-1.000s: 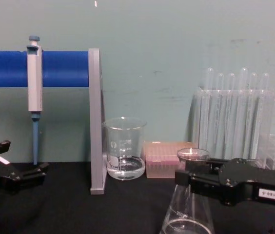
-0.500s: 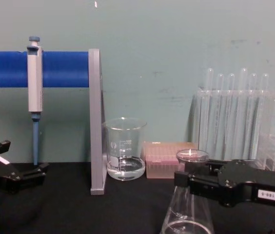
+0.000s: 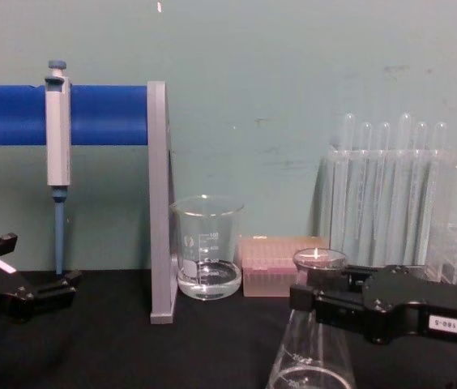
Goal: Grasp the erlenmeyer flask with one hand, shake it three times, then place it back.
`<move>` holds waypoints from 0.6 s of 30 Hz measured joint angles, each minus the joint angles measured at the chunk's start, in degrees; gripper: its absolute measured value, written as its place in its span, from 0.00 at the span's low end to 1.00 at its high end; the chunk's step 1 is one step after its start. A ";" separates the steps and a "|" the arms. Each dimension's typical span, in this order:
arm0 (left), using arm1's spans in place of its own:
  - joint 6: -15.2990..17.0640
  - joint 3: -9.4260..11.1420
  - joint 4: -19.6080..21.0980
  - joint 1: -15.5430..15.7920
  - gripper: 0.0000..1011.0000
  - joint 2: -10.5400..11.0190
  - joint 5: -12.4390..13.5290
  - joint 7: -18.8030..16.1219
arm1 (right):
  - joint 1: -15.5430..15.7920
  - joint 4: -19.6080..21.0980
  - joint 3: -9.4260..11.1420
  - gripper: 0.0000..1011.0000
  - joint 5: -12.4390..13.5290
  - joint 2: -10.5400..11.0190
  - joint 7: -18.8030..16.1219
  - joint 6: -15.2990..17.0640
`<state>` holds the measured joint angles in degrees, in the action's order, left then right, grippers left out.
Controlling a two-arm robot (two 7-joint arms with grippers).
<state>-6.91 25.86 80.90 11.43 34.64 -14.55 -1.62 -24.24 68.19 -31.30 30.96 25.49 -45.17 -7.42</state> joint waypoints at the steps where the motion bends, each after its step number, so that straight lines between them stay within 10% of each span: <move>1: 0.00 0.00 0.00 0.00 0.99 0.00 0.00 0.00 | 0.01 0.00 0.01 0.45 -0.01 0.00 0.00 0.00; 8: 0.00 0.00 0.00 0.00 0.99 0.00 0.00 0.00 | 0.06 0.00 0.02 0.48 -0.08 0.00 0.00 0.05; 18: 0.00 0.00 0.00 0.00 0.99 0.00 0.00 0.00 | 0.05 0.00 0.03 0.79 -0.15 0.00 0.00 0.05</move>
<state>-6.91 25.86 80.90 11.43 34.65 -14.55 -1.62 -24.19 68.19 -31.28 30.81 25.49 -45.17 -7.36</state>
